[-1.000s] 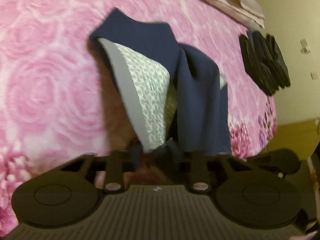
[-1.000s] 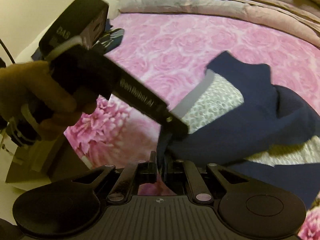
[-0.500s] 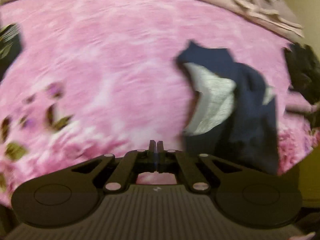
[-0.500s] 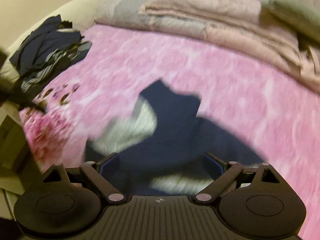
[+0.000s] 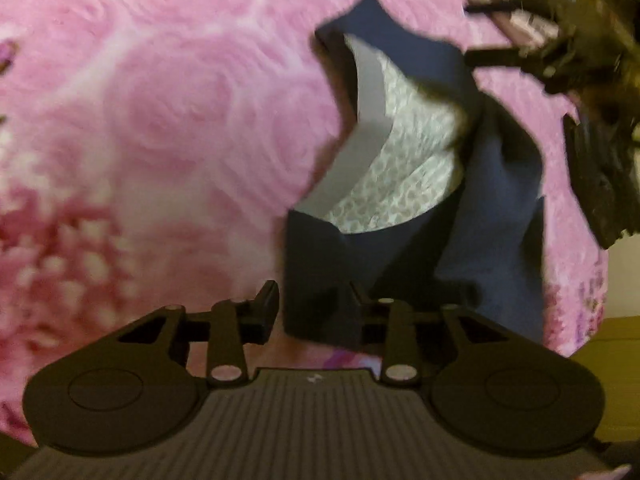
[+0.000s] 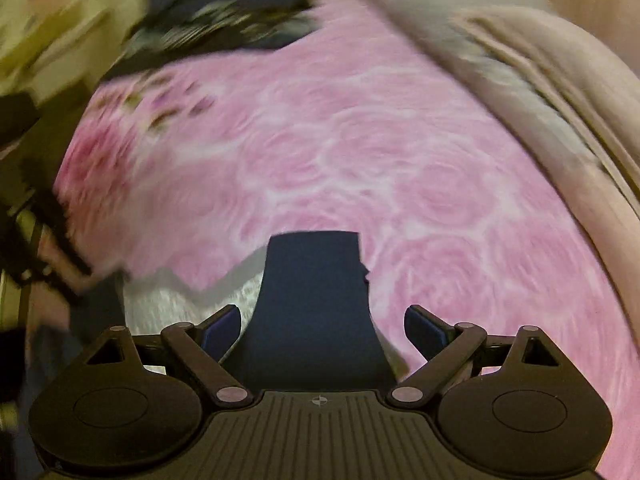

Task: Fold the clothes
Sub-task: 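Grasp the vest shoulder with the right gripper while the left gripper grasps the other shoulder, then lift the vest by its shoulders with both grippers and shake it out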

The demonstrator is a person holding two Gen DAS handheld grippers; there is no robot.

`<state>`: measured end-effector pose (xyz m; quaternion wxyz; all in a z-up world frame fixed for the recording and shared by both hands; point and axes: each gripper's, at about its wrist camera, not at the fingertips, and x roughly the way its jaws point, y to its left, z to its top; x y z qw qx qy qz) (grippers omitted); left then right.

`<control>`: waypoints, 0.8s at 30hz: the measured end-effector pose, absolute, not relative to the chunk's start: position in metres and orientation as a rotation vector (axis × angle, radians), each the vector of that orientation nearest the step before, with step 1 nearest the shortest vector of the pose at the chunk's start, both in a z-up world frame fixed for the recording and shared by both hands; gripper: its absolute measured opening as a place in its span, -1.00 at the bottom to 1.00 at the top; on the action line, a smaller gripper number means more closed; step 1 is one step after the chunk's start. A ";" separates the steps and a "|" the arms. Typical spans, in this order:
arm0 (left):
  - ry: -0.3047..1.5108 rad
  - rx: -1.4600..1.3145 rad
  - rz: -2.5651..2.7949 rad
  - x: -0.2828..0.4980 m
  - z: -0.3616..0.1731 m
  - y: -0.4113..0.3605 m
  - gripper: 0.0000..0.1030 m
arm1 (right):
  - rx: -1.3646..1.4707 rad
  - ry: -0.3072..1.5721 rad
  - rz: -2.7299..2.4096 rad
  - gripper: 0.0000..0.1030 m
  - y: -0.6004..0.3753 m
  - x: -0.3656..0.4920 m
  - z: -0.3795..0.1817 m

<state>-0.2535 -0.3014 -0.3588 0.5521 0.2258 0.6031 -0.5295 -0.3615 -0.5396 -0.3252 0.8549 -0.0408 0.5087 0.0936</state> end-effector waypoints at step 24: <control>1.244 0.547 -1.281 -0.279 -0.330 -0.277 -0.93 | -0.380 1.186 0.616 -0.91 -0.541 -0.285 -0.357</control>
